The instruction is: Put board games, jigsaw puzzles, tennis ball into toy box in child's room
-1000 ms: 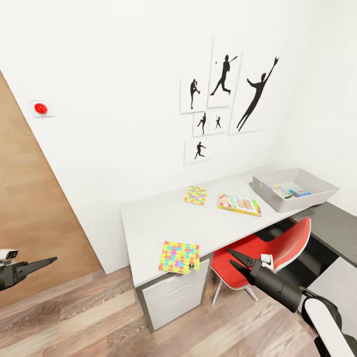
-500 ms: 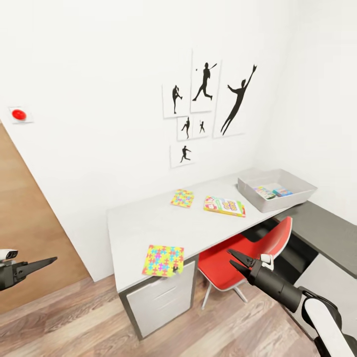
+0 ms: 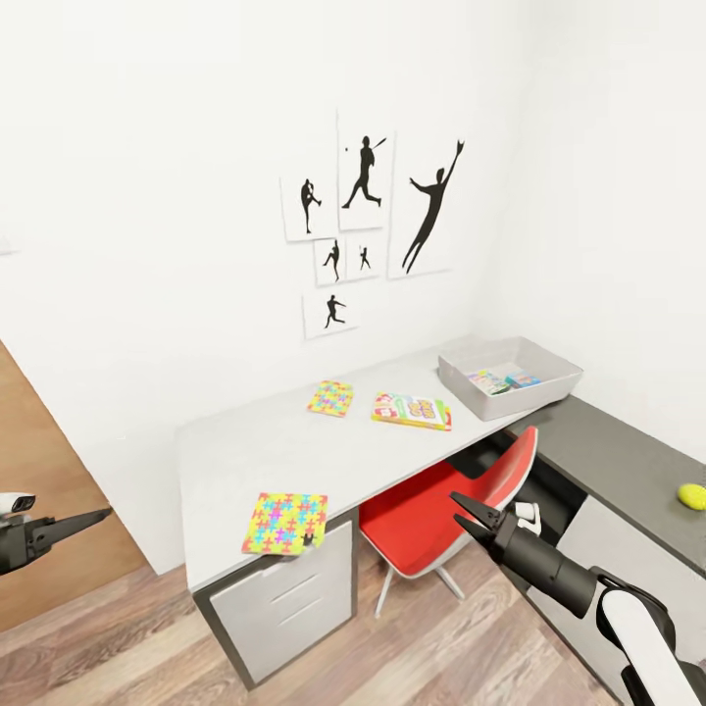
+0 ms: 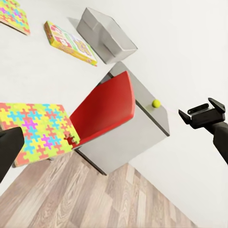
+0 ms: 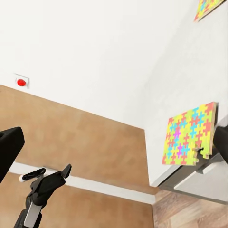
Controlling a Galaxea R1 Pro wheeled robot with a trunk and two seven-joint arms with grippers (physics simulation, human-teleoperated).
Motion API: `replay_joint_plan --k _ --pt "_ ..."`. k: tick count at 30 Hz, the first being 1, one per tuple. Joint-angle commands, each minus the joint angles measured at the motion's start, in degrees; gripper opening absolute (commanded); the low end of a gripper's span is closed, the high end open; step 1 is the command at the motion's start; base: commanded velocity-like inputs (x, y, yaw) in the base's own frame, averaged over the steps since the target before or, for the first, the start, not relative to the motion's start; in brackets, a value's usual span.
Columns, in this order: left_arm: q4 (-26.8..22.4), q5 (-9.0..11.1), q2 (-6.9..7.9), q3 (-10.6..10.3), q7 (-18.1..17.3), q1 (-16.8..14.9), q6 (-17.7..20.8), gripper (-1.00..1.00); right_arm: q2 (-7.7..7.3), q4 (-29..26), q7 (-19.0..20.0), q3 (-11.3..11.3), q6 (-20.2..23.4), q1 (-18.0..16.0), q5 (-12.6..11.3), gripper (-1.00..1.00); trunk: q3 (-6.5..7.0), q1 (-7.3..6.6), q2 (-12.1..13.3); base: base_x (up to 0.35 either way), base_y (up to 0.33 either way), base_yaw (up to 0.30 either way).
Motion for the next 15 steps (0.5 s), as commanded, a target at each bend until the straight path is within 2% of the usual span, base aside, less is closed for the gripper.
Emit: replay_joint_plan --k 1,8,15 --pt "0.0 0.0 0.01 0.0 -0.2 0.0 0.6 1.0 0.0 0.0 0.1 -0.1 0.3 -0.1 0.0 1.0 -0.08 0.03 -0.1 0.0 -0.031 -0.04" --pt "0.0 0.0 0.01 0.0 -0.2 0.0 0.6 1.0 0.0 0.0 0.1 0.0 0.3 0.0 0.0 1.0 0.01 0.03 -0.1 0.0 -0.058 -0.016" --pt "0.0 0.0 0.01 0.0 -0.2 0.0 0.6 1.0 0.0 0.0 0.1 0.0 0.3 0.0 0.0 1.0 0.02 0.03 -0.1 0.0 -0.184 -0.002"
